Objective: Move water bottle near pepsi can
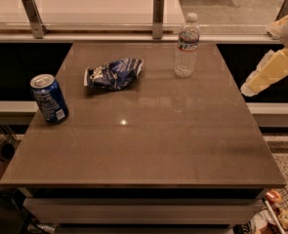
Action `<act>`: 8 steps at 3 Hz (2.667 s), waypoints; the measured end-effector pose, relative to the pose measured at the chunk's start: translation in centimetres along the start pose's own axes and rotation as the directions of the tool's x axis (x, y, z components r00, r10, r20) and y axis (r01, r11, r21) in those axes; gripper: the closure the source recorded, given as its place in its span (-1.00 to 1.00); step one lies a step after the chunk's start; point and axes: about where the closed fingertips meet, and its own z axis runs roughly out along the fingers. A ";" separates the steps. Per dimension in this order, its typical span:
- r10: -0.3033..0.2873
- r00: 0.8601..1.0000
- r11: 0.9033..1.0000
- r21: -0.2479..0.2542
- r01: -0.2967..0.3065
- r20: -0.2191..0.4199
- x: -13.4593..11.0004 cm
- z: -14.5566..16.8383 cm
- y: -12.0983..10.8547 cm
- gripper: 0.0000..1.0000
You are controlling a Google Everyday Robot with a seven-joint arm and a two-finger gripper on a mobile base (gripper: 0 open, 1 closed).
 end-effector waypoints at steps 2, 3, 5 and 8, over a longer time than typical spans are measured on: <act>0.135 0.953 0.988 0.035 -0.150 0.271 -1.7 5.9 -5.6 -1.00; 0.173 0.909 0.982 0.006 -0.190 0.379 -2.9 8.7 -7.3 -1.00; 0.218 0.789 0.972 -0.058 -0.227 0.574 -6.9 13.5 -10.2 -1.00; 0.249 0.721 0.963 -0.088 -0.254 0.647 -8.8 15.1 -10.5 -1.00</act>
Offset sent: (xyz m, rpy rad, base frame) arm 0.1305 0.0045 -0.0331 0.4457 -0.2024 -0.0619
